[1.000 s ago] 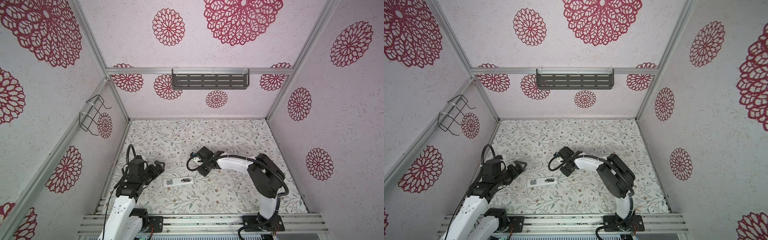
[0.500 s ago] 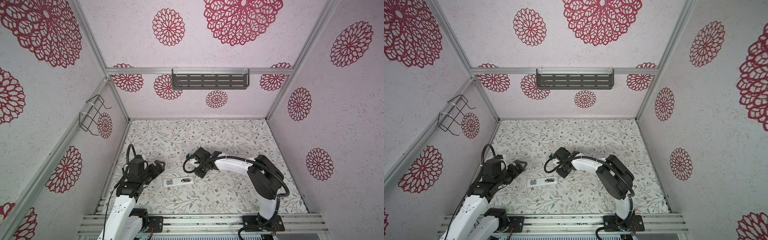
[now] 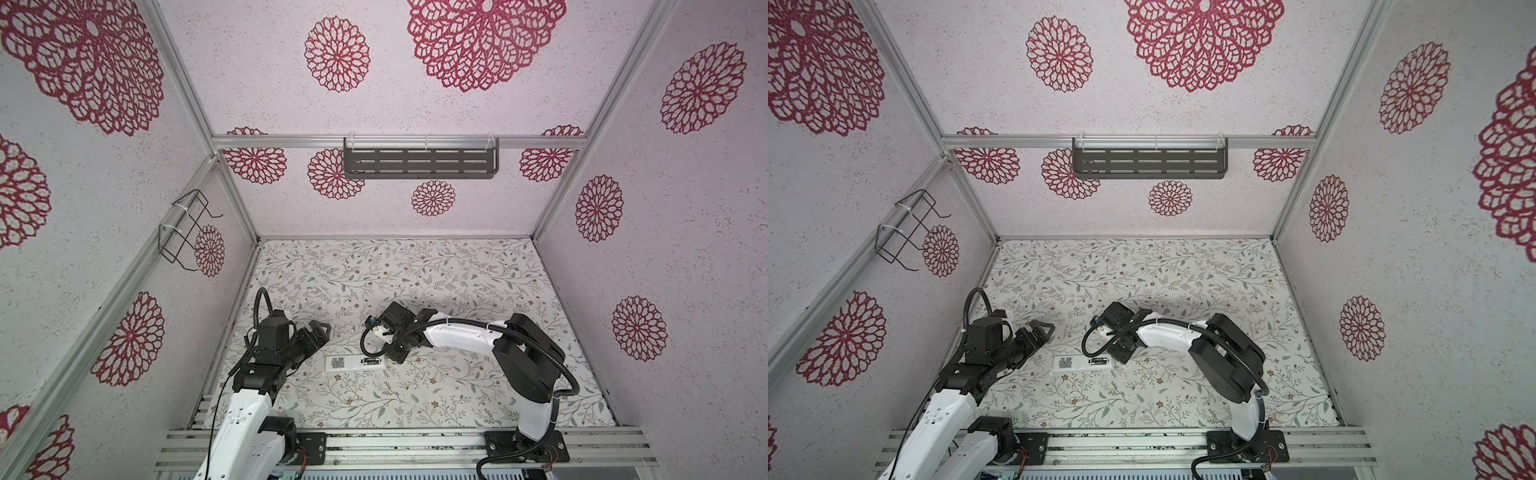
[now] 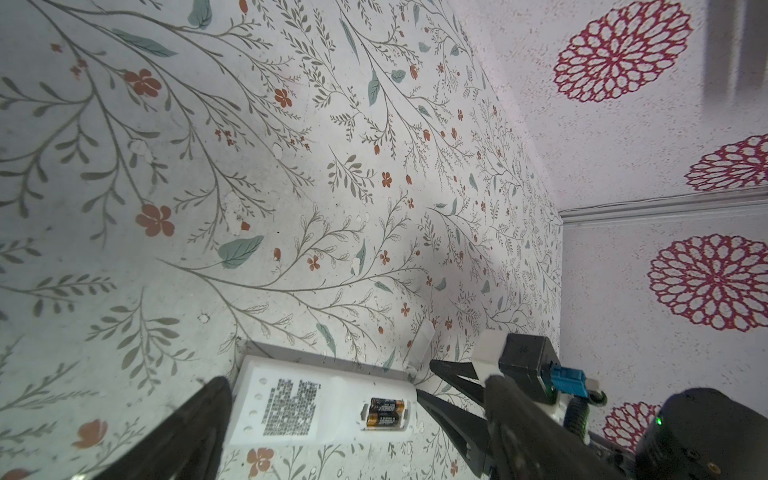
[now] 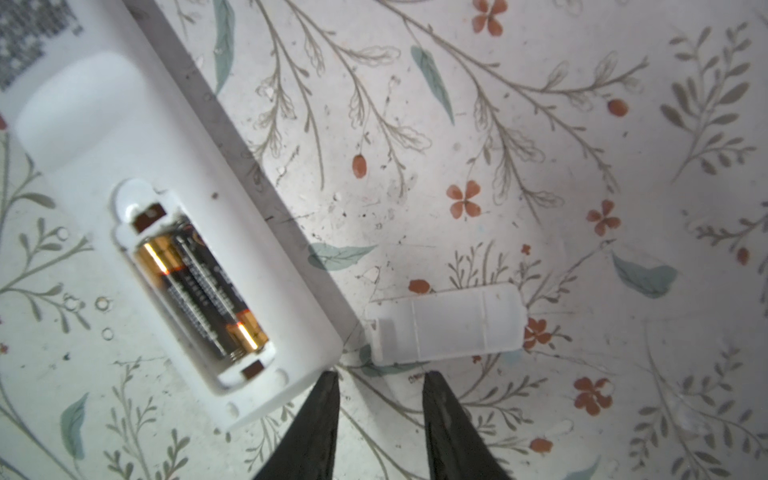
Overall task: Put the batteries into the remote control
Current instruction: 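Rotate and lift the white cover with the right gripper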
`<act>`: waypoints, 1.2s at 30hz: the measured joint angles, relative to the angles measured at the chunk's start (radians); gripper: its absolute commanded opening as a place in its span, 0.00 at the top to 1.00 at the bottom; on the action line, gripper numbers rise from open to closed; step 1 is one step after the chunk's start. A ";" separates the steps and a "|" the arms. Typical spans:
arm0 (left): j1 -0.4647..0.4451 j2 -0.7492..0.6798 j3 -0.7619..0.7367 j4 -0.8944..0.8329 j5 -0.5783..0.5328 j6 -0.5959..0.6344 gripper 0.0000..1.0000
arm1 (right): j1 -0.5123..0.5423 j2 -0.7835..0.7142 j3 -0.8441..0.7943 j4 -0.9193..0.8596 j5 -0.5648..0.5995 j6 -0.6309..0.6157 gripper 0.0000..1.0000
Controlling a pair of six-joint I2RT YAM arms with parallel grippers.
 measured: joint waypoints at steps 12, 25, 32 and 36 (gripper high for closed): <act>0.000 0.000 0.000 0.000 0.000 0.000 0.03 | 0.016 0.033 0.008 0.008 0.063 -0.025 0.69; 0.000 -0.002 0.000 0.000 -0.001 0.000 0.03 | 0.016 0.048 0.011 0.057 0.095 -0.039 0.86; 0.000 0.002 0.000 0.011 0.024 0.001 0.03 | -0.005 0.049 0.011 0.072 0.084 -0.043 0.94; 0.000 0.023 0.000 0.043 0.071 0.003 0.03 | -0.063 0.016 -0.025 0.107 0.032 -0.039 0.95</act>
